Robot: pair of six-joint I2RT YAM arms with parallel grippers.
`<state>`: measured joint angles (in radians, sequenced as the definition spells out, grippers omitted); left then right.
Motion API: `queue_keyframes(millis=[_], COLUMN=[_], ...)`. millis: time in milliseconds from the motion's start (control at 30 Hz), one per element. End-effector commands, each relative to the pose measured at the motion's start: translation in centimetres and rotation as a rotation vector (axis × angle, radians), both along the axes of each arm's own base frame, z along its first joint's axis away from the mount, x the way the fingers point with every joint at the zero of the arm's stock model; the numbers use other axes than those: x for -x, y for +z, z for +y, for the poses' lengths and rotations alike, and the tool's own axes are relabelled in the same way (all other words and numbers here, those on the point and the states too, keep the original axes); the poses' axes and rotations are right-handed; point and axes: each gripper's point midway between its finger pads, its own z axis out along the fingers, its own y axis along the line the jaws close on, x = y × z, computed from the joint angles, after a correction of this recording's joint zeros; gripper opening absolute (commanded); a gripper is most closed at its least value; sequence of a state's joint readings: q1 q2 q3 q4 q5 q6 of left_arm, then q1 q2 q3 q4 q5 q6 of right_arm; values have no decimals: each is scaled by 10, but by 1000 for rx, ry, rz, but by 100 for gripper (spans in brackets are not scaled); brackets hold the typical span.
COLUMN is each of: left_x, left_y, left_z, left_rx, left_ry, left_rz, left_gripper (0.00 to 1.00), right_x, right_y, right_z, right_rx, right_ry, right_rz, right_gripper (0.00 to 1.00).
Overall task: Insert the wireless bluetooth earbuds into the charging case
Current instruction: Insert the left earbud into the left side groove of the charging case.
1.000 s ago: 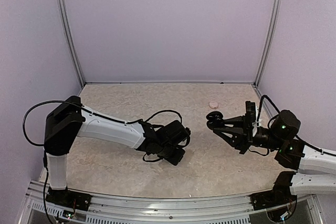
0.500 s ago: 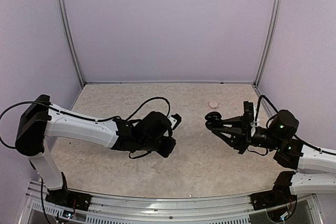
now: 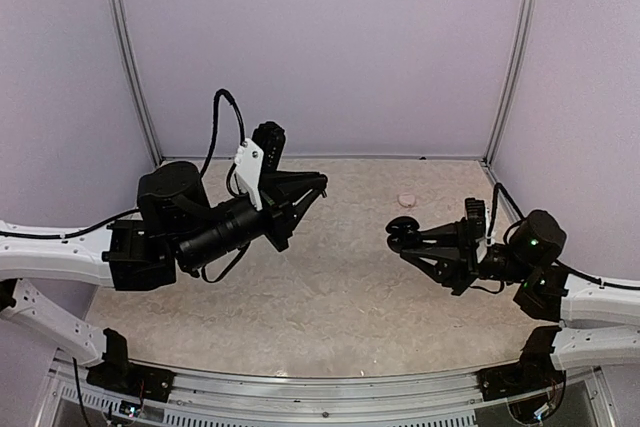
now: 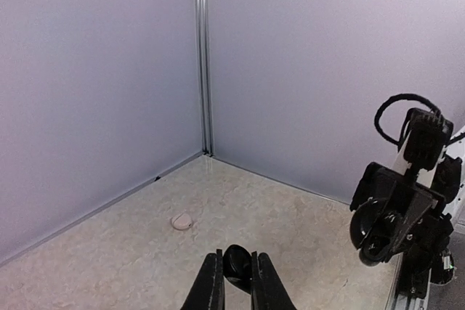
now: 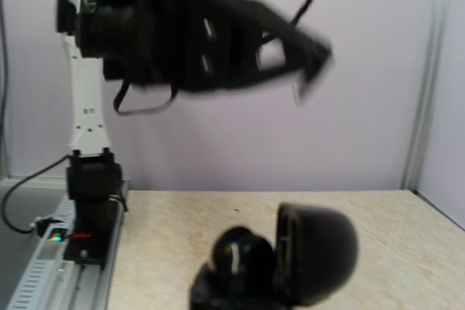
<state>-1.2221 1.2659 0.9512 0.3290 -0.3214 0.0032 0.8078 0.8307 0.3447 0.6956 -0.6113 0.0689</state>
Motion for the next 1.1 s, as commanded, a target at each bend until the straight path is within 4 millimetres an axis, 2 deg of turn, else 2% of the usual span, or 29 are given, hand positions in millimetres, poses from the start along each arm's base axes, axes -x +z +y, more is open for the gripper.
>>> queue_keyframes(millis=[0,133,300,533,733,1067], left_x=[32,63,87,92,89,86], left_y=[47,63,60,50,38,31], left_z=[-2,-14,-38,-56,-67,-76], left_rx=[83,91,30,9,-27,-35], left_ry=[-75,-153,-210,-243,-236,-218], left_rz=[-195,-293,-379,-411,-431,-459], left_gripper=[6,6,6,6,6,6], right_x=[13,18,17,18,20,25], right_y=[14,22,28,30,33,38], right_z=[1,1,7,10,14,18], right_rx=[-58,-90,-91,-112,-121,-147], right_ry=[90,125,166,206,233,280], right_rz=[-43,-41,8,95,138,184], right_gripper=[0,0,0,0,0,0])
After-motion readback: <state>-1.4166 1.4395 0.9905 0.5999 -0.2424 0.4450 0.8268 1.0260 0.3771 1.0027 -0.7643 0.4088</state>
